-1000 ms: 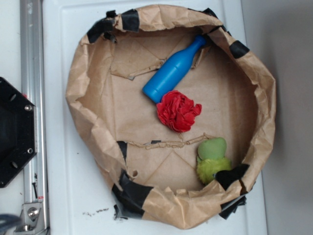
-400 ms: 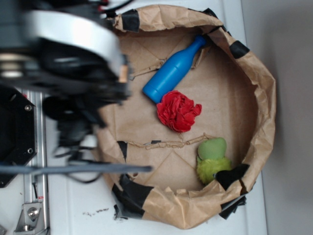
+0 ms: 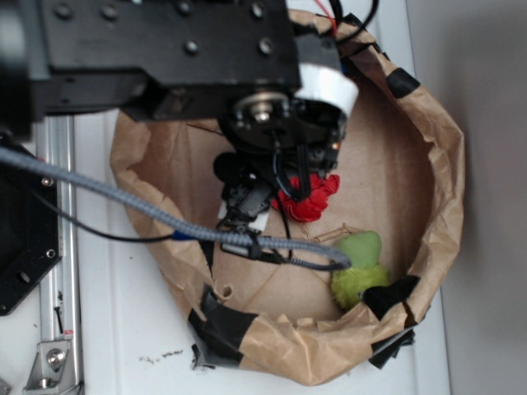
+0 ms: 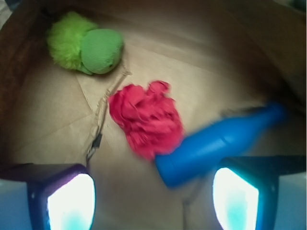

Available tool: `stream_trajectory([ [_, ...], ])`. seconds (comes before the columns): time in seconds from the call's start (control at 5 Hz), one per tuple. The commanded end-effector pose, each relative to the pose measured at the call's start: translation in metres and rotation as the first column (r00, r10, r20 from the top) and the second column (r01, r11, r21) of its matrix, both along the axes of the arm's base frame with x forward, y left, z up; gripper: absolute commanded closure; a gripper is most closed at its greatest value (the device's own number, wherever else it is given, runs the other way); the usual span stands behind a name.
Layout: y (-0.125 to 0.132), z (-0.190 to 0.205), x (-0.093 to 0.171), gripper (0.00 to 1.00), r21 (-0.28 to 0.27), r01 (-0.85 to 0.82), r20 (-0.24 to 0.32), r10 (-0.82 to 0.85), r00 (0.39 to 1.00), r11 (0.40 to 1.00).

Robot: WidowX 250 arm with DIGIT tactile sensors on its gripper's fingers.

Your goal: Grab the red paper.

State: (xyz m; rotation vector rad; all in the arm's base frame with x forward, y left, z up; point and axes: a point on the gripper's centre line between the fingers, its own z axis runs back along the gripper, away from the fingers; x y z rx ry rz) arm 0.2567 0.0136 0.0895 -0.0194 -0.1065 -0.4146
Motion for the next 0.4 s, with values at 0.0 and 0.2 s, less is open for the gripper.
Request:
stream_trajectory([
  [0.0,-0.015,-0.034,0.022,0.0,0.065,0.143,0.092,-0.149,0.985,0.988],
  [0.2,-0.007,-0.051,0.045,0.0,0.047,0.135,0.068,-0.138,0.988,0.99],
])
